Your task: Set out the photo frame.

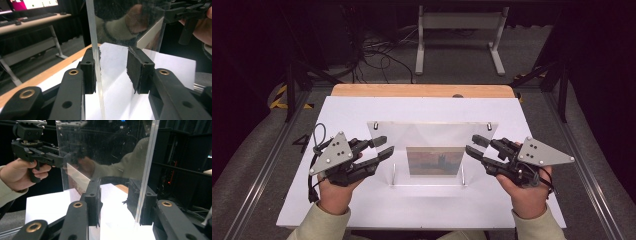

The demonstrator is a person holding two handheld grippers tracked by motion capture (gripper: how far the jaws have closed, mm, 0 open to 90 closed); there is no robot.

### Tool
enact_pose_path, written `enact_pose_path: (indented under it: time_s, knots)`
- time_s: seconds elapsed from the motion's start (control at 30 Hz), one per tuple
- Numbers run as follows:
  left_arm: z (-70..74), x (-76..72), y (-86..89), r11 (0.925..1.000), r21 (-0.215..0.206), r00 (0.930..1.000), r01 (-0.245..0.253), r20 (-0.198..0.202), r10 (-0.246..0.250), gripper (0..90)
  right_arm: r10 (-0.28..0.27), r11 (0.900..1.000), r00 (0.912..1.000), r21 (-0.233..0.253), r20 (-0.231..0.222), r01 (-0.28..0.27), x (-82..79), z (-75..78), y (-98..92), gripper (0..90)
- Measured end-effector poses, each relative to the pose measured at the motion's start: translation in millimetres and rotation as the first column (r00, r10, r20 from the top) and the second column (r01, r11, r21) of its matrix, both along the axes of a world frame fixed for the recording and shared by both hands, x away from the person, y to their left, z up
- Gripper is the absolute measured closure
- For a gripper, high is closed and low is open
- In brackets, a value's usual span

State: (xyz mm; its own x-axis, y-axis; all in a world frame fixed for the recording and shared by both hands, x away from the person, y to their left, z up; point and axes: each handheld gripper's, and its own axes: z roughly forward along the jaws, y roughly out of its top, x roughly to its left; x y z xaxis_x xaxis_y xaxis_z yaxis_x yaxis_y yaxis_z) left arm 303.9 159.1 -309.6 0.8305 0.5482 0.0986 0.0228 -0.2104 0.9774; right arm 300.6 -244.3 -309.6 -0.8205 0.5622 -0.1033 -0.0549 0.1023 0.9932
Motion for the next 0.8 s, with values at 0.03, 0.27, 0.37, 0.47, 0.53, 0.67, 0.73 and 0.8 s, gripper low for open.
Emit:
enact_pose_path:
  time_s: [0.03,0.27,0.37,0.47,0.53,0.67,0.73,0.8]
  knots:
    - [-1.1,1.0,0.7,1.0,0.003,0.9999,-0.009,0.005,0.009,60.8,0.0,1.0,1.0,0.003,0.0,0.0,0.6,-0.4,-0.2,60.6]
    - [-14.7,16.3,2.2,0.9995,-0.012,0.9985,-0.029,-0.047,0.029,54.1,-0.048,0.999,0.9988,0.003,-0.005,0.048,10.2,-6.9,2.5,55.1]
    - [-19.7,21.5,2.9,0.9994,-0.021,0.9971,-0.029,-0.072,0.028,48.8,-0.058,0.998,0.9981,0.001,-0.023,0.058,16.2,-11.0,3.3,51.0]
    - [-26.0,28.1,3.1,0.9993,-0.014,0.9959,-0.035,-0.084,0.034,47.4,-0.086,0.996,0.9952,0.0,-0.046,0.086,25.3,-17.7,2.7,47.1]
    - [-29.3,30.9,2.6,0.9992,-0.012,0.9951,-0.039,-0.092,0.037,45.2,-0.097,0.995,0.9938,0.005,-0.054,0.097,29.6,-20.1,2.2,45.6]
    - [-34.2,34.9,1.6,0.9992,-0.006,0.9944,-0.04,-0.098,0.039,44.1,-0.095,0.995,0.9933,0.019,-0.066,0.096,36.2,-23.5,1.4,45.4]
    - [-35.1,36.0,1.6,0.9989,-0.006,0.9939,-0.046,-0.101,0.045,42.1,-0.101,0.995,0.9925,0.012,-0.068,0.103,37.3,-24.1,1.5,42.4]
    - [-34.9,36.7,2.5,0.9988,-0.01,0.9933,-0.048,-0.106,0.047,39.0,-0.111,0.994,0.9916,0.01,-0.067,0.111,37.2,-24.1,1.2,38.4]
